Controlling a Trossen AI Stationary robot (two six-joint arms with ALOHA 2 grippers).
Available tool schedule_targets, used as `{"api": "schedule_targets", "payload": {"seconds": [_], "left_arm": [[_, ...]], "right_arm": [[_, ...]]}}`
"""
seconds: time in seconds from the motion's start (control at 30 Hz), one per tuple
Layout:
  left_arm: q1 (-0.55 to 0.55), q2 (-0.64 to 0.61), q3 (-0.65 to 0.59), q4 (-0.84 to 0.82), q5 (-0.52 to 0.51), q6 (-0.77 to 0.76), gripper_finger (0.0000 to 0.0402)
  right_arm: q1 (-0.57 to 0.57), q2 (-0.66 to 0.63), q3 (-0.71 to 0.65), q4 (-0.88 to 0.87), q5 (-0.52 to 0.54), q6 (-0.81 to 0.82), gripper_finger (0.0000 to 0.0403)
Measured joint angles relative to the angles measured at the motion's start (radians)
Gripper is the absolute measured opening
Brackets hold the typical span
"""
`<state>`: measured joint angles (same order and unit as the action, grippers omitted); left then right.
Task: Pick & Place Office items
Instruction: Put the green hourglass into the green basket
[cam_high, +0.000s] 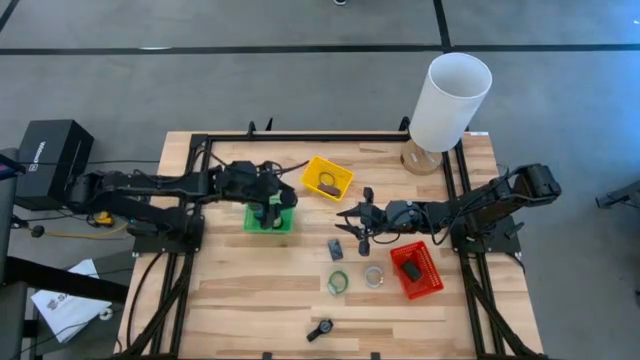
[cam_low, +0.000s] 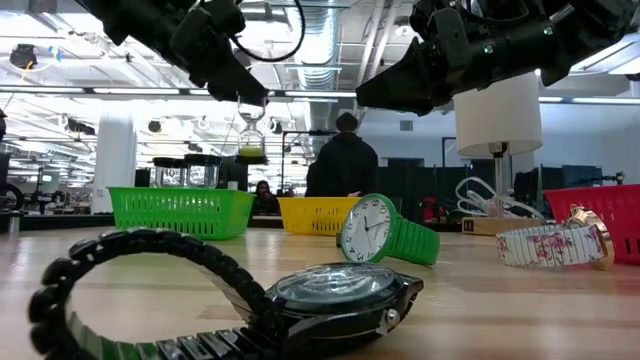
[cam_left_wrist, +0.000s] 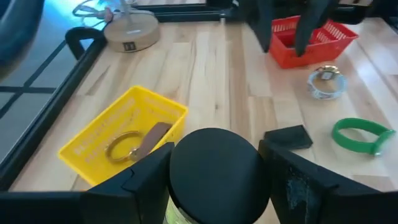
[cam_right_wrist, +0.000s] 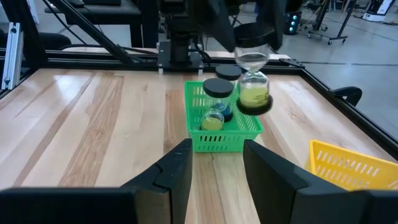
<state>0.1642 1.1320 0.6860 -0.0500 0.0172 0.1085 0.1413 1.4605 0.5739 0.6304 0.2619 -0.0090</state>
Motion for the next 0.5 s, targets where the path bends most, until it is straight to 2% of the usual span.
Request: {"api": "schedule_targets", "payload": {"seconds": [0.23, 0.4, 0.5], "left_arm": [[0.028, 0.0, -0.115, 0.038, 0.004, -0.052, 0.0202], [0.041, 0.0, -0.214, 0.17, -0.001, -0.093, 0.0228], [0.041, 0.0, -0.245, 0.187, -0.002, -0.112, 0.0228]], "right_arm": [[0.0, 0.0, 0.0, -0.003, 0.0, 0.0, 0.0134], [0.0, 0.0, 0.0, -0.003, 0.0, 0.0, 0.0134], [0.0, 0.0, 0.0, -0.003, 0.0, 0.0, 0.0134]]}}
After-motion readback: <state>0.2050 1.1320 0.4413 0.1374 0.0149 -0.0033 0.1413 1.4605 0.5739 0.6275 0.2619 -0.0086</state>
